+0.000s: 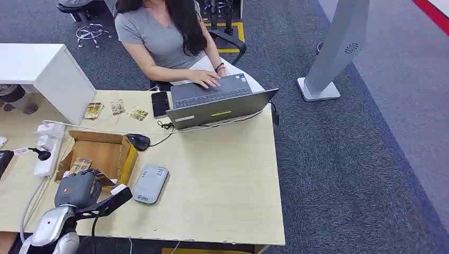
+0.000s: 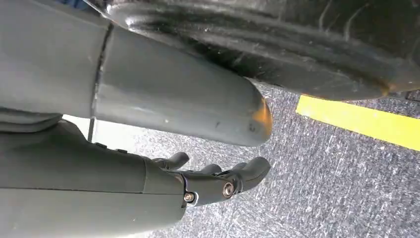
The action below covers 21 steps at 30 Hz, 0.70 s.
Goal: Pass the card to the sensor for recognition and then transmit it.
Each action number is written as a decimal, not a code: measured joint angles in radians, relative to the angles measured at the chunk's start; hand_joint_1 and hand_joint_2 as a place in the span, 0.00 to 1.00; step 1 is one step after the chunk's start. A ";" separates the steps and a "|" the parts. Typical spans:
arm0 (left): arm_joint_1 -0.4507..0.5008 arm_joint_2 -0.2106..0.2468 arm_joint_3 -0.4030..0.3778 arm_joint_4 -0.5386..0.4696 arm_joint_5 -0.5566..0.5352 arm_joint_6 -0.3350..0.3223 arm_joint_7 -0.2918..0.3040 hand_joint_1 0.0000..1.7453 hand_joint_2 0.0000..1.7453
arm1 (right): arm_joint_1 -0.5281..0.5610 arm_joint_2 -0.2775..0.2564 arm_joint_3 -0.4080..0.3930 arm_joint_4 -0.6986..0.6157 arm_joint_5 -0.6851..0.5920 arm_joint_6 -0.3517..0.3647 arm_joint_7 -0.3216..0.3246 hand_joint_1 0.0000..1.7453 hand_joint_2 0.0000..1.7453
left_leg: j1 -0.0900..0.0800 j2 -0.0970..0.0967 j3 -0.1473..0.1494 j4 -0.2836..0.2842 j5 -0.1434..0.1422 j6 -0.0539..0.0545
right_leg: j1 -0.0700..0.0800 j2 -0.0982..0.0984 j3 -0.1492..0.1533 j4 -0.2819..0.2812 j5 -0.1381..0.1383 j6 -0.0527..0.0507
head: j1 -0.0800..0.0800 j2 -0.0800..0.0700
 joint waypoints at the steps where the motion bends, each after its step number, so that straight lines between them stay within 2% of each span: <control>1: 0.000 0.000 0.000 0.000 0.001 -0.001 0.000 1.00 1.00 | 0.000 0.000 0.000 0.000 0.000 0.000 -0.001 0.00 0.00 | 0.000 0.000 0.000 0.000 0.000 0.000 | 0.000 0.000 0.000 0.000 0.000 0.000 | 0.000 0.000; 11: -0.034 0.007 0.000 0.003 0.007 0.007 -0.018 1.00 1.00 | 0.000 -0.001 0.000 0.000 0.010 0.006 -0.002 0.00 0.00 | 0.000 -0.001 0.000 0.000 0.000 0.000 | 0.000 0.000 -0.001 0.000 0.000 0.000 | 0.000 0.000; 14: -0.118 0.008 -0.008 0.010 -0.021 0.002 -0.015 1.00 1.00 | -0.001 -0.003 0.000 0.000 0.014 0.010 -0.003 0.00 0.00 | 0.000 -0.003 0.000 0.001 0.002 0.000 | 0.000 -0.002 0.000 0.000 0.001 0.000 | 0.000 0.000; 19: -0.284 0.014 -0.046 0.018 -0.035 -0.044 -0.005 1.00 1.00 | -0.006 -0.003 0.000 0.000 0.021 0.011 -0.006 0.00 0.00 | 0.000 -0.003 -0.002 0.001 0.005 0.000 | 0.000 -0.002 -0.001 0.000 0.004 0.000 | -0.003 0.000; 21: -0.348 0.017 -0.064 0.021 -0.035 -0.051 0.004 1.00 1.00 | -0.007 -0.004 0.000 0.000 0.022 0.011 -0.006 0.00 0.00 | 0.000 -0.003 -0.002 0.001 0.005 0.000 | 0.000 -0.003 -0.001 0.000 0.004 0.000 | 0.000 0.000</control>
